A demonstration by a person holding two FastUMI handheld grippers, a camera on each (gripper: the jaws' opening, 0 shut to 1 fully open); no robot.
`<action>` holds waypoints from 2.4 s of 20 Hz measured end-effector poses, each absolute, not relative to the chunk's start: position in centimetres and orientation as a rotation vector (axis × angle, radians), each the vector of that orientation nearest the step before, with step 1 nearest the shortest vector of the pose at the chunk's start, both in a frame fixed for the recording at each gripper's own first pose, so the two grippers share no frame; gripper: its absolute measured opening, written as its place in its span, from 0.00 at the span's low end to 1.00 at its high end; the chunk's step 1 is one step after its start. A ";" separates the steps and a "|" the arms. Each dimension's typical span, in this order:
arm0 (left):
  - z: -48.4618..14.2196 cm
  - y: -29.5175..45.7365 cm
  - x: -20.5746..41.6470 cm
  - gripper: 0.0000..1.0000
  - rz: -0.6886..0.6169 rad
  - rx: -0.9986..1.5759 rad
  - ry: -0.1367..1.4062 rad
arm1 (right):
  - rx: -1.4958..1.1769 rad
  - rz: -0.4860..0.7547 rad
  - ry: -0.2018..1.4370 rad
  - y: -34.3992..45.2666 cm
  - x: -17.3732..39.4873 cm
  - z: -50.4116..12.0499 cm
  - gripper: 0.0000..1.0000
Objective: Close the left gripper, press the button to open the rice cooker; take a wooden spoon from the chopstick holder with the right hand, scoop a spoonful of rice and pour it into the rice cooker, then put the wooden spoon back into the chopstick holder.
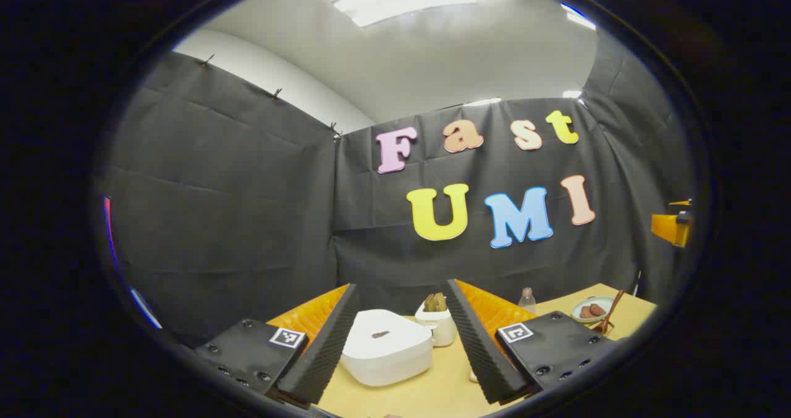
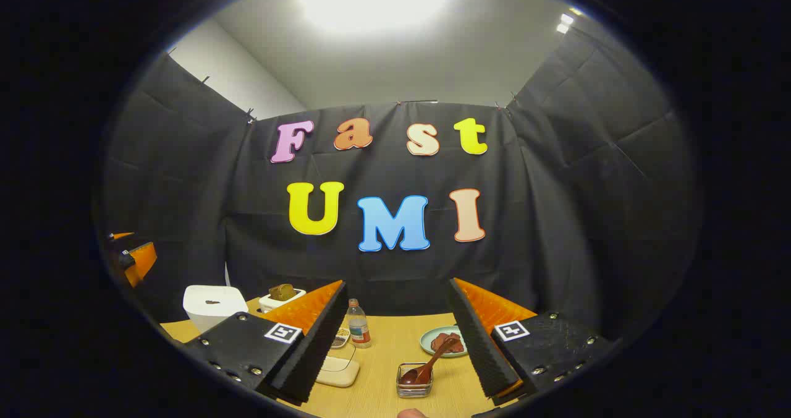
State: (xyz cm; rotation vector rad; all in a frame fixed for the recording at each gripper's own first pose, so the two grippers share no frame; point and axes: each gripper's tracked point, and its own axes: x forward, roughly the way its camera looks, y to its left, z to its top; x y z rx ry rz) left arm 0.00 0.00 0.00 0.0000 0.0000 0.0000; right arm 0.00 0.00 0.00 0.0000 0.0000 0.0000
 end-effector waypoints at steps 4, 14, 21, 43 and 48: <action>-0.2 0.3 -0.3 0.98 0.010 0.004 0.003 | -0.002 0.022 0.005 0.9 0.3 -0.2 0.98; 0.4 0.5 -0.9 0.98 0.017 0.000 -0.005 | -0.029 0.076 -0.014 3.1 0.6 0.0 0.98; 0.7 1.0 -1.2 0.98 0.028 -0.005 -0.003 | -0.021 0.066 -0.020 2.6 0.7 0.2 0.97; -9.5 5.2 13.3 0.08 -0.087 -0.144 0.119 | -0.052 -0.154 0.036 1.9 -2.5 -2.0 0.98; -15.4 7.1 19.7 0.08 -0.093 -0.160 0.213 | -0.078 -0.240 0.068 1.7 -4.2 -2.9 0.98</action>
